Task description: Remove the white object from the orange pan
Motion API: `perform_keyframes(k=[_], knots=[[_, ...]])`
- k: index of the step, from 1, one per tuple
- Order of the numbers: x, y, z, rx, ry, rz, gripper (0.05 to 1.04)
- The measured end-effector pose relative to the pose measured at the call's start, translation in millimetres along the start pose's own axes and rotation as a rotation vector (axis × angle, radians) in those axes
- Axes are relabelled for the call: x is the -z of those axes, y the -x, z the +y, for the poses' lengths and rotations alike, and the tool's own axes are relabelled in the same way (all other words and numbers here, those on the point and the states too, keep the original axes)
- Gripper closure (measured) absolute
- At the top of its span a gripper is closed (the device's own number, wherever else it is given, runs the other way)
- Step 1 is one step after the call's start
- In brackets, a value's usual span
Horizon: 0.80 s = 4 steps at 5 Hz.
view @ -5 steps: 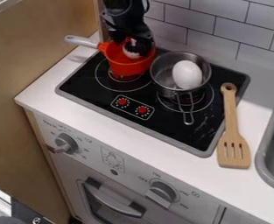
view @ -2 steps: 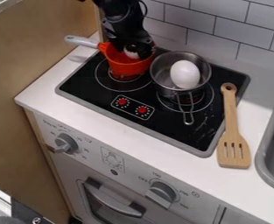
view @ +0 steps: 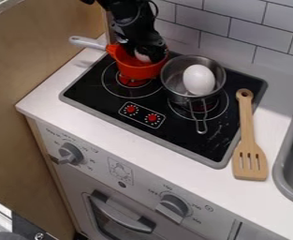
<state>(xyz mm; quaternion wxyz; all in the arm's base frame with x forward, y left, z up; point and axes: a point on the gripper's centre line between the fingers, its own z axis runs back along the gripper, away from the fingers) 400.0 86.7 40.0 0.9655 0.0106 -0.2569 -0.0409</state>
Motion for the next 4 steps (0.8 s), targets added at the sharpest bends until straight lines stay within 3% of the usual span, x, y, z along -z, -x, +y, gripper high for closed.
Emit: perform_keyframes(k=[2,3,4], knots=[[-5,-1,-1,-0.029,-0.019,0.088,0.229],[-14,-3,-6,-0.045,-0.031,0.171,0.229],[-35,-9,-12,-0.044,-0.056,0.202,0.229]])
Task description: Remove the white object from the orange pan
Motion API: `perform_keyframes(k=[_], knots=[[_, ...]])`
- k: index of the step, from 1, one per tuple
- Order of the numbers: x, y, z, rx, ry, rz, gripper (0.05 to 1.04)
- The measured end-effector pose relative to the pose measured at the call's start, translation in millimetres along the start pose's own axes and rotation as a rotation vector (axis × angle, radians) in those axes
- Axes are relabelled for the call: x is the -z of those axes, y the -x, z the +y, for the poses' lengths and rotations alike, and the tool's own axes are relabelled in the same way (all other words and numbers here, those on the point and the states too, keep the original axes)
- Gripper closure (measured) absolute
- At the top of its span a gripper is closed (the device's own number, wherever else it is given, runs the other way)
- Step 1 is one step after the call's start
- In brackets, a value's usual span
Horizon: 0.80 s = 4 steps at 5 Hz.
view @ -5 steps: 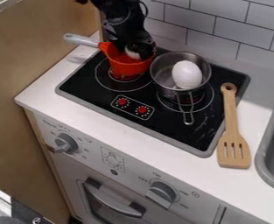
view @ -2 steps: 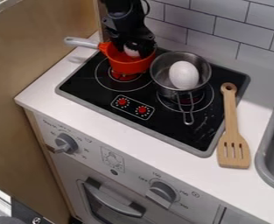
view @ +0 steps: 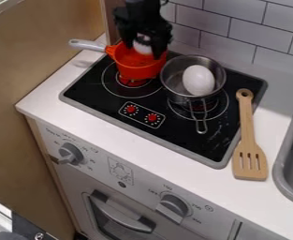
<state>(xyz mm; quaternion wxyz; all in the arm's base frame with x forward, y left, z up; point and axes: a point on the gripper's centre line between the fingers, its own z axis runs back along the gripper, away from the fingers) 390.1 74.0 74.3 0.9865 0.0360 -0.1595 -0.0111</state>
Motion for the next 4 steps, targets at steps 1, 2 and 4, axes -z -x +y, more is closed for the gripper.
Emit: perform_keyframes(k=[1,2,4], knots=[[-18,4,-6,-0.011,-0.03,0.041,0.229],[-40,10,-13,-0.014,-0.055,0.059,0.229],[-47,42,-42,-0.115,-0.094,0.118,0.229]])
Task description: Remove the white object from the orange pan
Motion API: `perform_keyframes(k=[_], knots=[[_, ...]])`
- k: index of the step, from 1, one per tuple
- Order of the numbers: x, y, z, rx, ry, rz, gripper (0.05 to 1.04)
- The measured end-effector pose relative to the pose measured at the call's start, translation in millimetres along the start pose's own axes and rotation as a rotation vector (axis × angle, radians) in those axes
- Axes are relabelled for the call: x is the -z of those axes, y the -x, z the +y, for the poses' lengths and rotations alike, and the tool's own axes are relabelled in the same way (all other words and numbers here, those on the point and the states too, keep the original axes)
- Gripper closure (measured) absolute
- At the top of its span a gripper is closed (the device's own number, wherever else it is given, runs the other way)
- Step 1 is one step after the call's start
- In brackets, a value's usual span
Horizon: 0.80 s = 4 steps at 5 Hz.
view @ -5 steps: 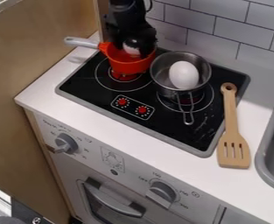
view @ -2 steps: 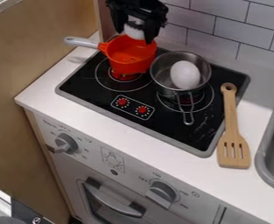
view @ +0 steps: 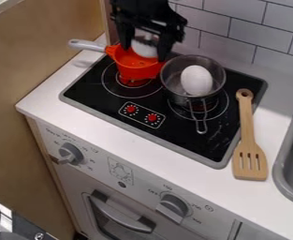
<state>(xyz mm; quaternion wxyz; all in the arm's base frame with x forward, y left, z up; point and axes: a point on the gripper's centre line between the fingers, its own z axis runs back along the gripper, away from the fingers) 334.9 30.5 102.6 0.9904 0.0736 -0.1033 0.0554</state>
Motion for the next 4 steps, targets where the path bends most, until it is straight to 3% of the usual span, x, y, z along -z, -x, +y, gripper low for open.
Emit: perform_keyframes(k=[1,4], knots=[[5,21,-12,-0.019,-0.018,-0.023,0.229],[22,74,-42,-0.049,-0.05,-0.031,0.229]])
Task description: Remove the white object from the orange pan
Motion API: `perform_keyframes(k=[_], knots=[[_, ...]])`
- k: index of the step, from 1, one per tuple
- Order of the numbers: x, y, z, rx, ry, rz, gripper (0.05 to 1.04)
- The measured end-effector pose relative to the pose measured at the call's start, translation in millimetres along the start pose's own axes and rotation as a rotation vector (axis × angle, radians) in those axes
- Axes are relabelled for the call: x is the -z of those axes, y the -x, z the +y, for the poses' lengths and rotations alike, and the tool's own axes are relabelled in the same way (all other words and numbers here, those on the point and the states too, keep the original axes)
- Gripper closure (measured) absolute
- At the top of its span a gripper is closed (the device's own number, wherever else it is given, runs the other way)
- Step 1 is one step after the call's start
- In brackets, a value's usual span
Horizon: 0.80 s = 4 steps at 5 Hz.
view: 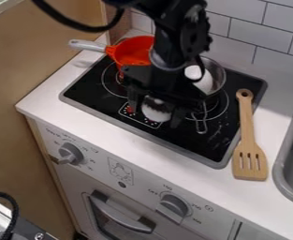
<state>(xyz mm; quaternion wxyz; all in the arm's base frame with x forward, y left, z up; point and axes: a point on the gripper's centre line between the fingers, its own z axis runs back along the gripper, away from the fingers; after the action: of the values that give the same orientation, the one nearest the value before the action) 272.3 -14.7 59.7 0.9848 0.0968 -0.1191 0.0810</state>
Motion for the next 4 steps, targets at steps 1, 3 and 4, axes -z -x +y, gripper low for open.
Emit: perform_keyframes(k=[1,3,4], knots=[[5,10,-1,-0.008,-0.019,0.014,0.229],[18,28,11,0.005,-0.039,0.035,0.229],[26,34,17,-0.006,-0.022,0.029,0.229]])
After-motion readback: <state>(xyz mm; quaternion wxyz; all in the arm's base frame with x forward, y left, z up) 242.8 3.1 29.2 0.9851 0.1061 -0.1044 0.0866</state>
